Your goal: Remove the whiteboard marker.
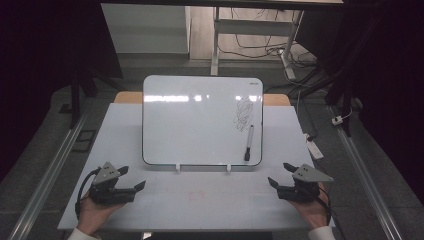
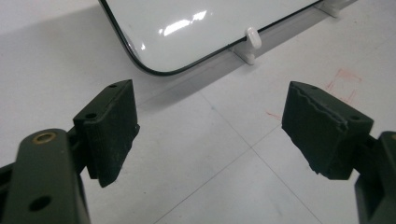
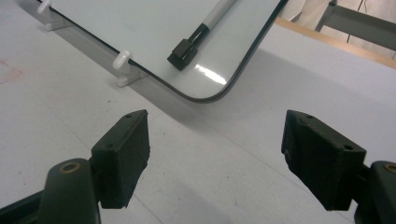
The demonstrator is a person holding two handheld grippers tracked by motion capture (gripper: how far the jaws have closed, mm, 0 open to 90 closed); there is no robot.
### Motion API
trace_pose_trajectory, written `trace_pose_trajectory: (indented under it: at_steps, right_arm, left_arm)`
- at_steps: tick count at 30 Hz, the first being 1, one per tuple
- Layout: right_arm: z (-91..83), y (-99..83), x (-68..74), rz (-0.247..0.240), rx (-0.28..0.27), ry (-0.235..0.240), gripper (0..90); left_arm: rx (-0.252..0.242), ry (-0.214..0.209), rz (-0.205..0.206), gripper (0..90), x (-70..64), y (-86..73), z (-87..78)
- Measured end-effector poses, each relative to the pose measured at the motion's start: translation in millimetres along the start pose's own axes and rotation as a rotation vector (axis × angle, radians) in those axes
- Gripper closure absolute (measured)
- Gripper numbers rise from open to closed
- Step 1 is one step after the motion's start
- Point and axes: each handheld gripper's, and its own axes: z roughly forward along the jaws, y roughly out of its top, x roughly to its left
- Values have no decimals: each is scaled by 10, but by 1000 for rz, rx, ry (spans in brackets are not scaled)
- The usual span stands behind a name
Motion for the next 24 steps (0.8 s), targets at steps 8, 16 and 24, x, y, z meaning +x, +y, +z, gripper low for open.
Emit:
trace_pose_trajectory:
  at_steps: [8,16,24]
  right_arm:
    - [24,10,59,-6,33,2,271]
    - [27,174,106,21,14,14,288]
    - [191,665,139,73,25,-51,337]
  left_arm:
    - [6,-2,-5,193,22,-5,12]
    - [2,0,1,188,40,59,36]
    - [21,3,10,186,19,41,88]
